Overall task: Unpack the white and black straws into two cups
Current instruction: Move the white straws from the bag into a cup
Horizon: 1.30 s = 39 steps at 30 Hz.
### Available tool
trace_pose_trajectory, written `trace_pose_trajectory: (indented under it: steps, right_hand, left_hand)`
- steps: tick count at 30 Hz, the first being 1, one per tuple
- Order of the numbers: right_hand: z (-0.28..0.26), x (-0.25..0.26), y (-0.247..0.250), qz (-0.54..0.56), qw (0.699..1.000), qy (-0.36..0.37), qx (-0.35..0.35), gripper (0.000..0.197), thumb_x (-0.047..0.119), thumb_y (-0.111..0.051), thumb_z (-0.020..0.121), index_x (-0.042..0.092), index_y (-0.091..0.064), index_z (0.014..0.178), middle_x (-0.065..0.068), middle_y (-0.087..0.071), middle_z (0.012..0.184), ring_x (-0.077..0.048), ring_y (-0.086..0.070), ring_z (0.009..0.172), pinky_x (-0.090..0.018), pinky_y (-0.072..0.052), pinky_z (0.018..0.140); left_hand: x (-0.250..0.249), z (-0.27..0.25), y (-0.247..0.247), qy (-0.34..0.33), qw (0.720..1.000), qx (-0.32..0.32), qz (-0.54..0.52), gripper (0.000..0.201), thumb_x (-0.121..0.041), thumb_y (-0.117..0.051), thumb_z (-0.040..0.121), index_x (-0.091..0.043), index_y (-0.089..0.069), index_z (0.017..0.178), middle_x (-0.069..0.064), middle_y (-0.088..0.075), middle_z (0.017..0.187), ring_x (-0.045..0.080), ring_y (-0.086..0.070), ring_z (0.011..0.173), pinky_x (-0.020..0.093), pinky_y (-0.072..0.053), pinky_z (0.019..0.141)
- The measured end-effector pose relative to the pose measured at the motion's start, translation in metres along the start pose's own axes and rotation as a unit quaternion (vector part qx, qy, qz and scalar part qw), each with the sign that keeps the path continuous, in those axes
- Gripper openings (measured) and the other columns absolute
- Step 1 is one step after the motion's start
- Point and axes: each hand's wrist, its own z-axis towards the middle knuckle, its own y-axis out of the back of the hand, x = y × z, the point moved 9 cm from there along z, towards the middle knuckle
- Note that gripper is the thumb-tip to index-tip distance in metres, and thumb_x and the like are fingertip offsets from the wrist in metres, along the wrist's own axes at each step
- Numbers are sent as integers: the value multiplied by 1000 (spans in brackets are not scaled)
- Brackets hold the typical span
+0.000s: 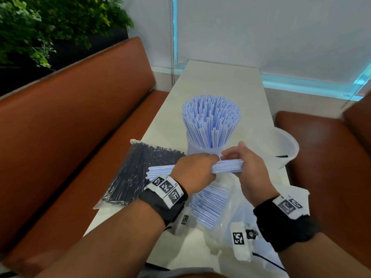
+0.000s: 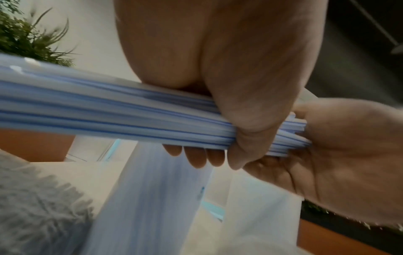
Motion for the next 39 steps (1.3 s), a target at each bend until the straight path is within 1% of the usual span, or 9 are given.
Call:
trace_pose_trajectory:
  steps: [3,6,10,13,21,25,29,34,39]
  right_hand:
    - [3,-15,16,104,991,-72,-32,57,59,-40,101,11,-71,96,-11,-76,96,-26,-73,98,-40,-57,84]
    - [0,-33,13,100,986,-128,-27,65,65,-40,98,8,-69,105,-13,-76,99,-27,-74,97,-39,-57,83]
    - [-5,-42,-2,167,965,-200,-13,71,70,-39,96,7,-65,114,-12,-77,102,-26,-74,94,-39,-57,78]
    - [-6,-41,-16,228,951,-210,3,74,66,-39,99,0,-60,124,-18,-72,116,-30,-72,105,-47,-58,92]
    - [-3,-32,-21,202,961,-183,55,70,59,-43,100,-4,-61,126,-20,-71,117,-31,-71,106,-45,-59,90]
    - [-10,5,-24,-61,992,42,105,41,63,-62,86,29,-74,105,7,-76,101,-7,-70,94,-17,-53,78]
    - [-20,11,-33,-299,934,127,147,26,56,-74,75,49,-57,94,22,-67,81,1,-61,67,-11,-46,60]
    - [-17,-1,-26,-414,896,124,101,24,52,-60,89,45,-43,74,19,-55,63,-7,-46,50,-18,-35,45]
    - [-12,-12,-34,-472,861,112,155,29,64,-67,78,49,-48,95,16,-59,79,1,-56,68,-19,-42,57]
  left_hand:
    - [18,0,21,69,966,-40,-246,8,-29,-64,88,-33,-64,95,-10,-64,78,12,-67,78,29,-53,63]
    - [21,-3,60,79,815,-173,-548,12,-26,-74,84,-35,-73,92,-8,-72,81,12,-69,78,28,-56,75]
    - [28,3,85,45,603,-283,-745,26,-2,-66,88,-25,-72,96,6,-63,76,21,-63,67,34,-54,70]
    - [25,7,74,74,533,-304,-786,20,3,-62,88,-16,-62,93,7,-59,75,21,-60,65,34,-53,69]
    - [25,9,67,115,525,-315,-782,21,5,-60,91,-15,-57,96,7,-60,74,22,-60,64,35,-54,69]
    - [22,8,69,119,532,-317,-776,22,7,-59,92,-15,-58,97,10,-60,75,24,-60,63,36,-54,70]
    - [17,3,72,117,550,-301,-770,19,2,-64,88,-13,-60,97,12,-60,77,25,-61,65,37,-55,70]
    - [24,2,87,104,601,-267,-746,28,1,-64,90,-16,-59,111,13,-62,84,28,-65,71,42,-55,75]
    - [31,-3,110,96,699,-260,-659,14,-2,-60,92,-15,-59,87,10,-58,69,28,-58,64,37,-53,66]
